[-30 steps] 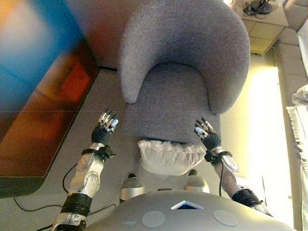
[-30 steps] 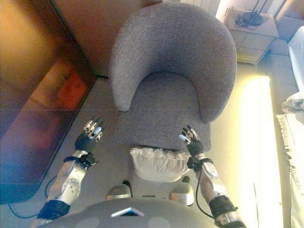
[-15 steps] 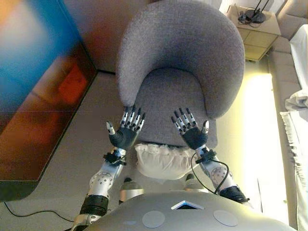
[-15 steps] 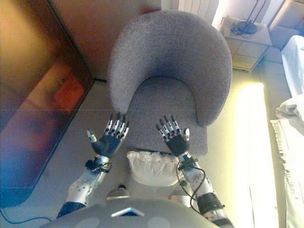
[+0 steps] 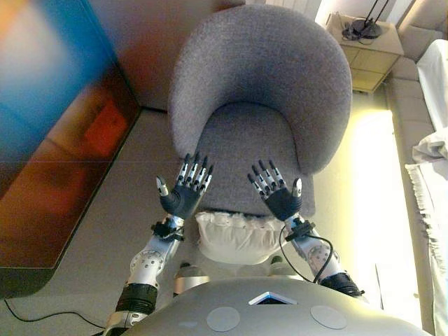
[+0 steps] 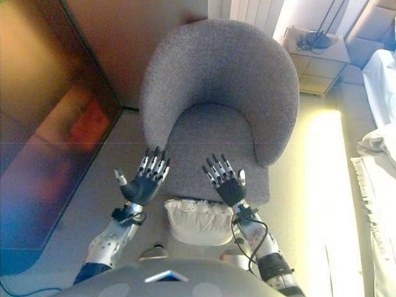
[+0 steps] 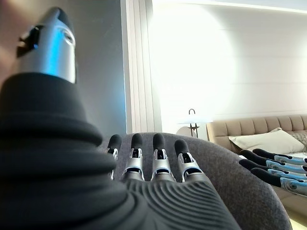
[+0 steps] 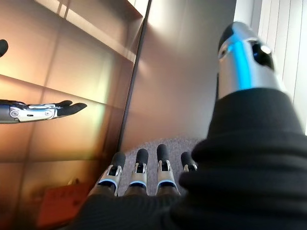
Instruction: Pick up the cushion and take it to the sofa
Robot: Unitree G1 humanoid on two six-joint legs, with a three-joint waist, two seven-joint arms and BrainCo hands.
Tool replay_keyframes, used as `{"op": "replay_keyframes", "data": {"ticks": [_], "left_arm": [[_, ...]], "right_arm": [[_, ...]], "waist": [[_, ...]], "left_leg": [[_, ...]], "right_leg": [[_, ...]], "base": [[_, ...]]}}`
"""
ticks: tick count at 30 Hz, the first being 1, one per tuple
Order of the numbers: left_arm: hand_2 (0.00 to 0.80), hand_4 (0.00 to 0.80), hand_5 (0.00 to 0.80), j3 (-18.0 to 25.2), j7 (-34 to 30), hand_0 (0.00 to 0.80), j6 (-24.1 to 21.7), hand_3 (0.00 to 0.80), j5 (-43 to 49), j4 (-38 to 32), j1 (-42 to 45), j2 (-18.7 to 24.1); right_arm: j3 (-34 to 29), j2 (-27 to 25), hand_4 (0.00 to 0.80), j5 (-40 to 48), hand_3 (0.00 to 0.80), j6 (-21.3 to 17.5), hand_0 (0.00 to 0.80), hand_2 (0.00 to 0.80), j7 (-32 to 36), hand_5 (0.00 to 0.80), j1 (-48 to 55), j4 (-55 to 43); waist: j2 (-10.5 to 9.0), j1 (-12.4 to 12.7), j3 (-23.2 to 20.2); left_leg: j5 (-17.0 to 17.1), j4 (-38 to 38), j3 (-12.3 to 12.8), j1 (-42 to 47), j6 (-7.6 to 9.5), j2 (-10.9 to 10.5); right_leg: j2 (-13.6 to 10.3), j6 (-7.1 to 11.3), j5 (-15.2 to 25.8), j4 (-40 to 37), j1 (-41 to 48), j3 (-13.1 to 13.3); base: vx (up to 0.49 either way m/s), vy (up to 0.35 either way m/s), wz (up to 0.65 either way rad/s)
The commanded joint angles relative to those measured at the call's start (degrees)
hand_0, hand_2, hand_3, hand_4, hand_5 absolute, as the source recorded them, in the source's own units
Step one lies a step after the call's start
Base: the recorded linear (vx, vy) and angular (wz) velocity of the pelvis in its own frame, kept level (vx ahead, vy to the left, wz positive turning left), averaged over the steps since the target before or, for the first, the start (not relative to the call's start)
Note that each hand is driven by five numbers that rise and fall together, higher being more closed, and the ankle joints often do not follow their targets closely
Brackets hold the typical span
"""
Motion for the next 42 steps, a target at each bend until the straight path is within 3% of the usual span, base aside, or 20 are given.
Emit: {"op": "replay_keyframes", "data": {"ticks": [1, 5, 6, 7, 8, 12, 17, 21, 25, 28, 35, 40, 41, 42], "left_arm": [[0.000, 0.000, 0.000, 0.57, -0.89, 0.000, 0.30, 0.000, -2.13, -2.85, -2.27, 1.09], [0.000, 0.000, 0.000, 0.51, -0.79, 0.000, 0.08, 0.000, -1.62, -3.03, -2.07, 1.30], [0.000, 0.000, 0.000, -0.28, 7.49, 0.000, -11.57, 0.000, 14.34, -2.41, -0.98, 4.81], [0.000, 0.000, 0.000, -0.29, 13.09, 0.000, -17.46, 0.000, 22.35, -1.97, -1.07, 6.26], [0.000, 0.000, 0.000, -0.10, 19.33, 0.000, -21.14, 0.000, 29.55, -1.58, -1.40, 7.30], [0.000, 0.000, 0.000, 0.22, 32.37, 0.000, -25.92, 0.000, 46.68, 0.80, -3.07, 10.91], [0.000, 0.000, 0.000, -2.95, 39.83, 0.000, -28.95, 0.000, 52.39, 6.90, -7.78, 12.39], [0.000, 0.000, 0.000, -6.00, 42.08, 0.000, -33.56, 0.000, 52.84, 12.91, -13.43, 12.47], [0.000, 0.000, 0.000, -9.07, 45.65, 0.000, -36.03, 0.000, 52.90, 15.90, -19.21, 12.38], [0.000, 0.000, 0.000, -10.65, 47.33, 0.000, -37.65, 0.000, 53.43, 18.25, -23.13, 12.23], [0.000, 0.000, 0.000, -13.47, 51.48, 0.000, -39.35, 0.000, 54.58, 22.20, -32.00, 11.91], [0.000, 0.000, 0.000, -14.57, 51.10, 0.000, -39.08, 0.000, 51.39, 22.22, -36.45, 11.99], [0.000, 0.000, 0.000, -14.45, 51.04, 0.000, -38.86, 0.000, 50.97, 22.12, -36.85, 12.07], [0.000, 0.000, 0.000, -14.37, 51.03, 0.000, -38.49, 0.000, 50.81, 21.95, -37.44, 12.19]], "right_arm": [[-1.67, 0.76, 0.000, 0.50, 0.000, -0.22, 0.000, 0.000, 0.85, 0.000, -1.98, -3.89], [-1.52, 0.71, 0.000, 0.22, 0.000, -0.41, 0.000, 0.000, 0.75, 0.000, -1.84, -3.92], [-0.71, -0.47, 0.000, -2.73, 0.000, -2.28, 0.000, 0.000, -1.61, 0.000, -0.95, -4.79], [-0.73, -1.18, 0.000, -7.96, 0.000, -6.48, 0.000, 0.000, -7.04, 0.000, -0.97, -4.17], [-0.71, -2.03, 0.000, -13.11, 0.000, -10.51, 0.000, 0.000, -12.95, 0.000, -1.28, -3.12], [-0.62, -4.93, 0.000, -29.08, 0.000, -19.63, 0.000, 0.000, -27.06, 0.000, -2.33, -0.61], [0.52, -8.61, 0.000, -39.41, 0.000, -23.50, 0.000, 0.000, -38.48, 0.000, -6.75, 3.12], [-0.08, -10.31, 0.000, -36.84, 0.000, -25.01, 0.000, 0.000, -42.93, 0.000, -12.82, 10.37], [0.26, -10.95, 0.000, -36.76, 0.000, -26.62, 0.000, 0.000, -46.53, 0.000, -18.02, 14.40], [0.95, -11.78, 0.000, -35.69, 0.000, -26.48, 0.000, 0.000, -48.62, 0.000, -22.00, 16.35], [-0.84, -12.34, 0.000, -32.21, 0.000, -26.18, 0.000, 0.000, -53.80, 0.000, -30.19, 23.35], [-1.09, -13.44, 0.000, -32.33, 0.000, -24.81, 0.000, 0.000, -55.18, 0.000, -34.97, 24.07], [-0.81, -13.67, 0.000, -32.55, 0.000, -24.16, 0.000, 0.000, -55.09, 0.000, -35.51, 23.79], [-0.60, -13.90, 0.000, -32.70, 0.000, -23.45, 0.000, 0.000, -55.20, 0.000, -36.13, 23.38]], "waist": [[-0.59, 1.09, 0.28], [-0.55, 1.11, 0.54], [-0.52, 1.14, 0.91], [-0.55, 1.21, 0.82], [-0.60, 1.26, 0.99], [-0.86, 0.68, 2.90], [-0.43, 0.13, 8.08], [0.21, 0.13, 13.33], [0.51, 0.08, 18.06], [0.48, -0.02, 20.53], [2.30, -0.31, 24.26], [3.12, -0.34, 25.99], [3.17, -0.30, 26.28], [3.21, -0.27, 26.44]], "left_leg": [[2.12, 3.57, -2.04, -5.06, 1.14, 3.08], [2.26, 3.34, -1.90, -5.07, 1.12, 2.99], [2.29, 2.77, -1.85, -4.59, 1.22, 2.65], [2.43, 2.89, -2.02, -4.97, 1.17, 2.57], [2.34, 3.24, -2.19, -5.10, 1.10, 2.54], [1.36, 7.69, -2.71, -7.44, 0.89, 2.82], [-0.59, 14.71, -4.47, -14.53, 0.56, 3.47], [-0.76, 18.72, -5.73, -21.82, -0.08, 4.54], [-1.24, 25.00, -7.53, -31.66, -0.17, 3.98], [-2.77, 30.47, -9.38, -38.98, 0.29, 3.16], [-6.86, 42.71, -13.12, -54.39, 1.67, 3.63], [-9.57, 52.09, -14.86, -64.93, 2.63, 2.94], [-12.15, 55.04, -15.25, -66.38, 2.35, 3.00], [-12.22, 55.93, -15.39, -68.20, 2.52, 2.92]], "right_leg": [[-5.05, 3.03, 1.68, 2.74, -1.98, -1.90], [-5.12, 3.09, 1.80, 2.65, -2.04, -2.04], [-5.01, 3.21, 2.18, 1.99, -1.78, -2.29], [-5.07, 3.22, 2.38, 1.95, -2.09, -2.32], [-5.13, 3.23, 2.42, 2.08, -2.19, -2.25], [-5.41, 2.83, 2.00, 4.16, -4.06, -0.27], [-7.18, 2.88, 1.96, 8.23, -10.13, 2.43], [-9.31, 3.25, 2.66, 12.62, -17.63, 3.70], [-10.69, 2.87, 2.44, 19.26, -26.99, 5.57], [-10.27, 2.20, 0.89, 25.56, -34.52, 7.87], [-8.69, 0.24, -5.14, 42.05, -50.80, 12.45], [-8.43, -0.98, -7.68, 52.41, -61.83, 13.86], [-8.22, -0.76, -10.09, 55.49, -63.34, 14.24], [-8.10, -0.91, -10.53, 57.06, -65.11, 14.47]], "base": [[0.000, 0.000, 0.00], [0.008, 0.008, 0.00], [0.057, 0.033, 0.00], [0.090, 0.030, 0.01], [0.065, 0.008, 0.00], [0.023, 0.000, 0.00], [-0.093, 0.012, 0.02], [-0.213, 0.015, -0.04], [-0.199, 0.006, -0.01], [-0.162, 0.021, 0.05], [-0.150, 0.035, -0.01], [-0.108, -0.011, 0.05], [0.000, 0.000, 0.00], [-0.022, -0.032, 0.00]]}}
